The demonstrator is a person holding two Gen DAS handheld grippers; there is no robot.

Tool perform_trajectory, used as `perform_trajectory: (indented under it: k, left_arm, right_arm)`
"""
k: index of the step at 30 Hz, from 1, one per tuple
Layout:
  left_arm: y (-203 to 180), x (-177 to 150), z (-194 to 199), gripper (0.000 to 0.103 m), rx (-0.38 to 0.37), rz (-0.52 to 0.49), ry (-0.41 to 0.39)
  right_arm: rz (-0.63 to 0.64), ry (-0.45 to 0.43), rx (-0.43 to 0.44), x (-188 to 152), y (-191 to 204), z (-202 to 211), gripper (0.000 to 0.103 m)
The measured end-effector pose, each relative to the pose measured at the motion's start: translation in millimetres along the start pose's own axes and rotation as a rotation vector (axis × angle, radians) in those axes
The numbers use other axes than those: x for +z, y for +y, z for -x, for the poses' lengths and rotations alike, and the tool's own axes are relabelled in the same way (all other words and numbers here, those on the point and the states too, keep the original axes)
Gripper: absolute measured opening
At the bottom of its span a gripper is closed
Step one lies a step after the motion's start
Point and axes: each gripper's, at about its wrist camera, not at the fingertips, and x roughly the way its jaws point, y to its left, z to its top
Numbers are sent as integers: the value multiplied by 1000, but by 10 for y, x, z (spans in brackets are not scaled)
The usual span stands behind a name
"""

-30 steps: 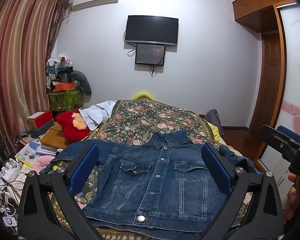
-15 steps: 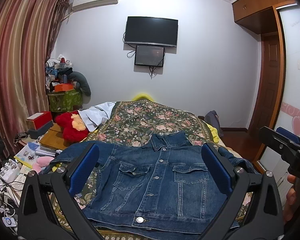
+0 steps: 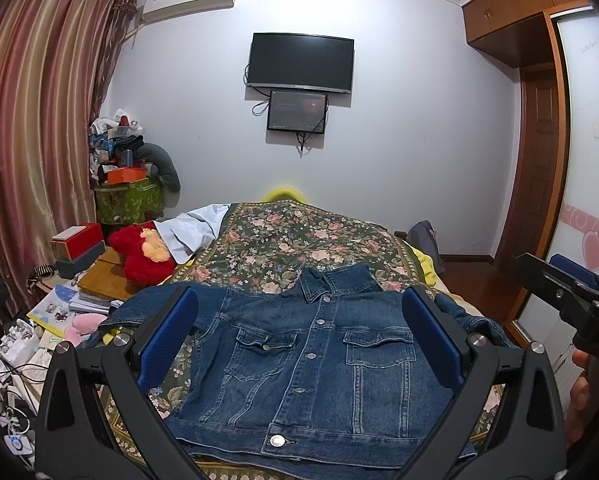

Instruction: Fold large clothes

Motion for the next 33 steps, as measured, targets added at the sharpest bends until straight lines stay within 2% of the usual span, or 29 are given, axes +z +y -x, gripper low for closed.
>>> perform_trajectory:
  k: [14,21,26,33]
  left_arm:
    - [-5,7,-9,103,1,0,-1]
    - [41,36,-96,103,12,-19,5]
    - [167,76,-335,103,64,-50,21]
    - [538,145,-908,103,131,-85,78]
  right_arm:
    - [-2,2,-1,-2,-10,-12,103]
    - [-9,35,-1,-28,-4,-131,103]
    - [-5,73,-1,-28,-12,-334,103]
    - [15,135,-21,3,-12,-926,103]
